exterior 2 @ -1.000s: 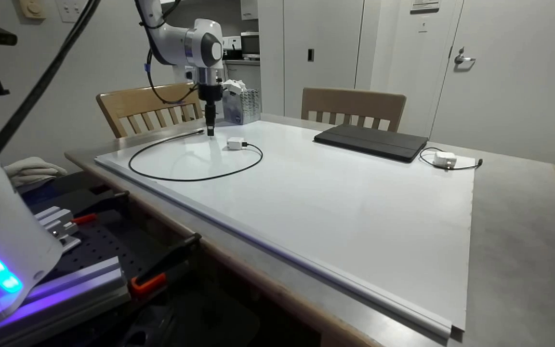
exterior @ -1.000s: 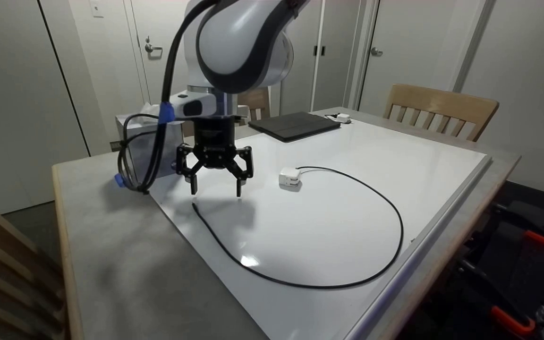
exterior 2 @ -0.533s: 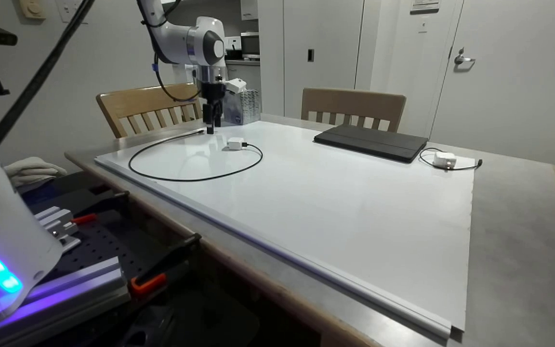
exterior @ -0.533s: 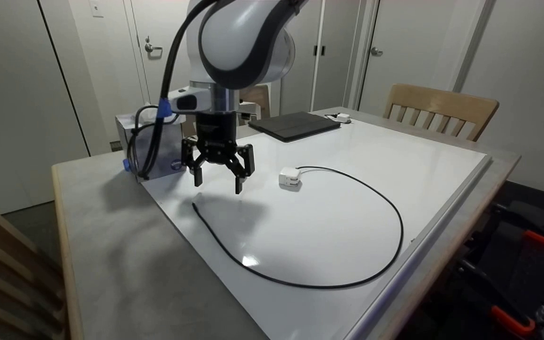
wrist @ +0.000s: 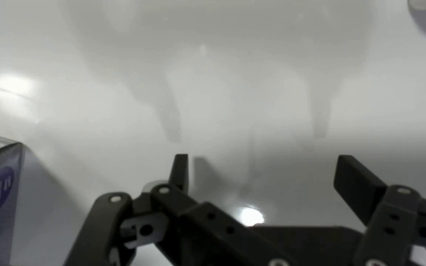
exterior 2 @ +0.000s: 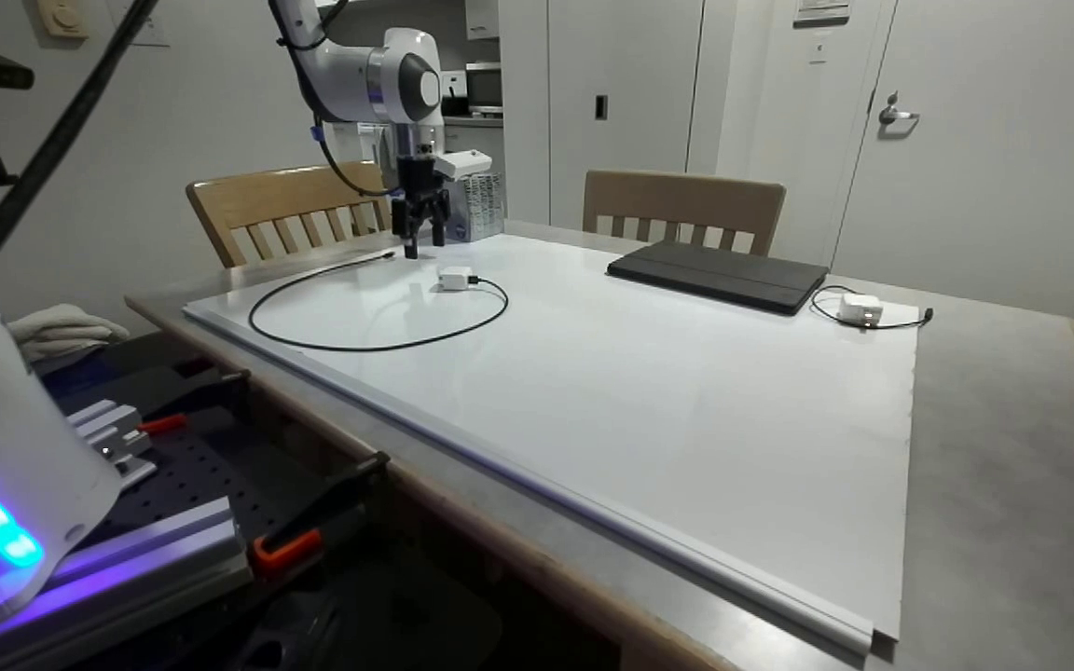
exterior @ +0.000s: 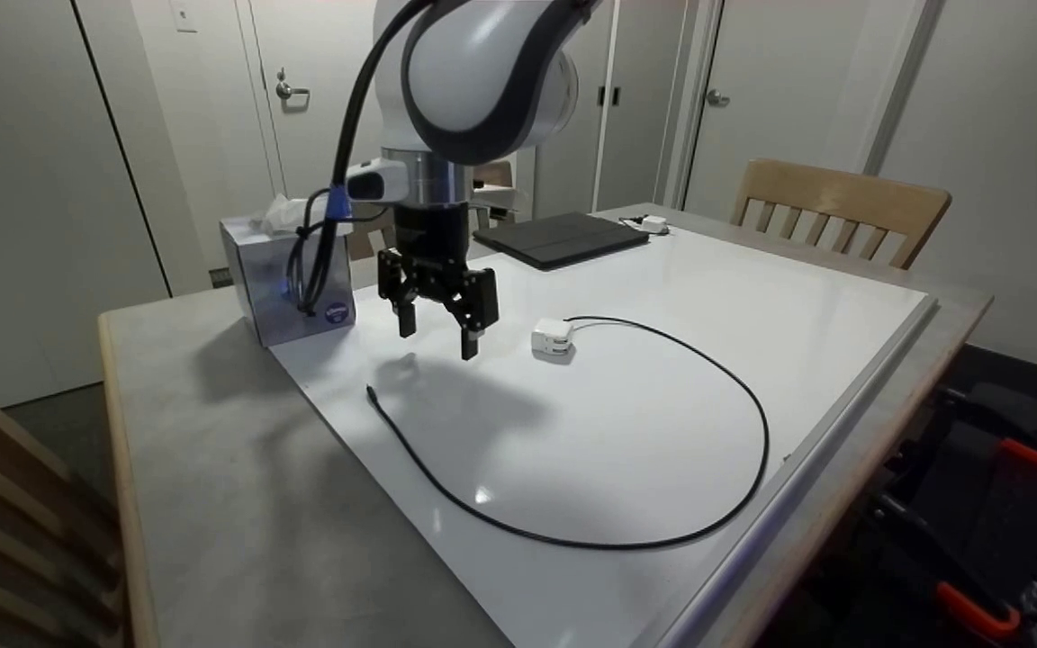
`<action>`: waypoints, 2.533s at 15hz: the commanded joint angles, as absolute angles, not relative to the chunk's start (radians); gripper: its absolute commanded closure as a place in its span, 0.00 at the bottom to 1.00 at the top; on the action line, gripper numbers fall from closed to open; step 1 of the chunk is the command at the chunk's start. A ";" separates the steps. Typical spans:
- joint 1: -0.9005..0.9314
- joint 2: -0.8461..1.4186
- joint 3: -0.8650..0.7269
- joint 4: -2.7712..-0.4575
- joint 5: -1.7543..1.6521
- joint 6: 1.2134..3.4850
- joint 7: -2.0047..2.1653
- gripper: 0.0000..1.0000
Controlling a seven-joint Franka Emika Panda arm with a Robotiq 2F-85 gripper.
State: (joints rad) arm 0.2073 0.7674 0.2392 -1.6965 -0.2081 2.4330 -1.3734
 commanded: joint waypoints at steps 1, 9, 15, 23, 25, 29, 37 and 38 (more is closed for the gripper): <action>0.176 0.698 0.252 -1.800 -0.239 2.468 -1.407 0.00; 0.120 0.583 0.287 -1.951 -0.217 2.439 -1.489 0.00; 0.102 0.494 0.266 -2.108 -0.233 2.501 -1.491 0.00; 0.113 0.435 0.254 -2.235 -0.283 2.570 -1.488 0.00; 0.114 0.472 0.256 -2.182 -0.264 2.525 -1.470 0.00; 0.149 0.482 0.229 -2.160 -0.312 2.512 -1.434 0.00; 0.082 0.555 0.229 -2.060 -0.358 2.673 -1.622 0.00; 0.058 0.569 0.241 -2.041 -0.331 2.669 -1.660 0.00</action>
